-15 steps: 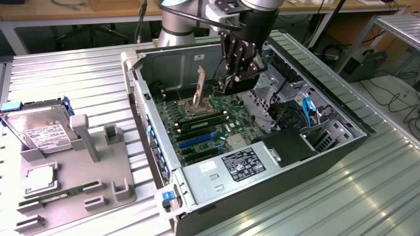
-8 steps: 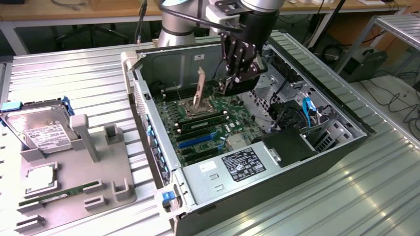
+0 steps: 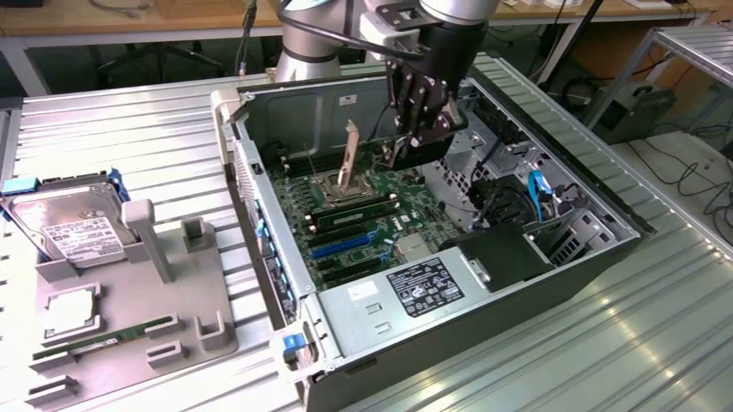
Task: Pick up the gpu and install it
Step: 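Insert the gpu into the slot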
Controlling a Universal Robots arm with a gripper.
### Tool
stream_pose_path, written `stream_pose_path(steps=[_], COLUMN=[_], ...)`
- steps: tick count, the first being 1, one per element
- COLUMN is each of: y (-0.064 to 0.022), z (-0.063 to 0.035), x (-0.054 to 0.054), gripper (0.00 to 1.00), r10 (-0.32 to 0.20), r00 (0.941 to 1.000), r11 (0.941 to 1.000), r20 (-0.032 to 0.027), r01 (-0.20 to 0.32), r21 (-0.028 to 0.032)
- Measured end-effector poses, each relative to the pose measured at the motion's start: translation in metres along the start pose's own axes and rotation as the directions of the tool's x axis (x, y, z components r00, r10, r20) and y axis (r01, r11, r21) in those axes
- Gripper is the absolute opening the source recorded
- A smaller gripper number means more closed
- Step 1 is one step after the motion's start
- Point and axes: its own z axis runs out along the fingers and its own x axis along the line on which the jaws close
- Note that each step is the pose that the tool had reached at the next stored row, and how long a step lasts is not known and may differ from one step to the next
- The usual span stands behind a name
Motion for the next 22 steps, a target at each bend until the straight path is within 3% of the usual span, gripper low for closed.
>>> stream_pose_path(steps=[22], y=[0.0008], z=[0.0033], x=[0.006], gripper=[0.26], r10=[0.0], r00=[1.0], r11=[1.0], r20=[-0.0001], r01=[0.0], r21=[-0.0001])
